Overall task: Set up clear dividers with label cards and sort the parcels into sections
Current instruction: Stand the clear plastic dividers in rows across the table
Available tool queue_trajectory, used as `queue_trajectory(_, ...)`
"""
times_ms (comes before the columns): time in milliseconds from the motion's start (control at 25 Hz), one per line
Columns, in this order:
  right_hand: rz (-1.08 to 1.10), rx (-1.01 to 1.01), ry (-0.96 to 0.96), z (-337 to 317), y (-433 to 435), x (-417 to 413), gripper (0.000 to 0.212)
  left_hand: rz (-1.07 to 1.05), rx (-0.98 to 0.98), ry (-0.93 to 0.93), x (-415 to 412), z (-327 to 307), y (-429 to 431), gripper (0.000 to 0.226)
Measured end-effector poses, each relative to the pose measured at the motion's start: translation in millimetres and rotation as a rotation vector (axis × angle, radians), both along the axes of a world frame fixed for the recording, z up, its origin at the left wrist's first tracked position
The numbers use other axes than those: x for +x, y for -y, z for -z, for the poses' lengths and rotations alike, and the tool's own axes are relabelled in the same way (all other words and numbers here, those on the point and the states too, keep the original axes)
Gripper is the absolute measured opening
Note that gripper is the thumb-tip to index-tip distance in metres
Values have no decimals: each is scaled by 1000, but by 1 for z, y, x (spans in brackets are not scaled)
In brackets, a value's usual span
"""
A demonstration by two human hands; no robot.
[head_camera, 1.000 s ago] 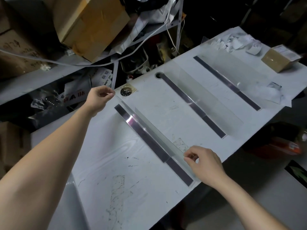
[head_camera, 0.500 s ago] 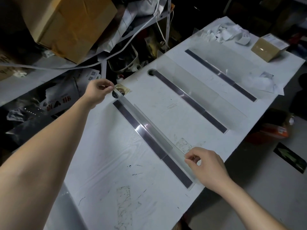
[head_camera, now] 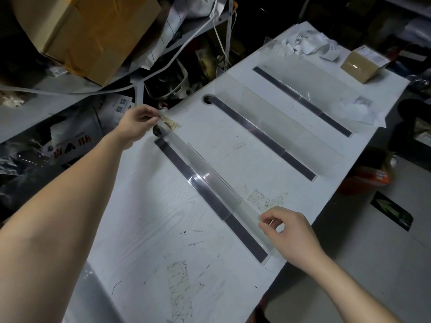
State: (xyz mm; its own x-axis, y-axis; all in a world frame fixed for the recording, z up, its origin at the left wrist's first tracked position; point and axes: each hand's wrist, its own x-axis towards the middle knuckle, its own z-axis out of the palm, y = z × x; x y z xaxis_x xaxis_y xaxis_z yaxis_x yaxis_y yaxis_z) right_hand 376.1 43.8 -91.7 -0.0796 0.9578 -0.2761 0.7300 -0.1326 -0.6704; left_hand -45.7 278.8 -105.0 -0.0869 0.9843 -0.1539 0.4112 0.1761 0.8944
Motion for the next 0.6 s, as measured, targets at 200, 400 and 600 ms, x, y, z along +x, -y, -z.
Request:
queue_trajectory(200, 22, 22, -70, -1, 3, -2, 8, 14, -36, 12, -3, -4, 1, 17)
queue_trajectory(400, 30, 11, -89, -2, 5, -2, 8, -5, -37, -7, -5, -4, 1, 11)
queue_trajectory(600, 17, 42, -46, 0, 1, -1, 7, -46, -23, -14, -13, 0, 2, 13)
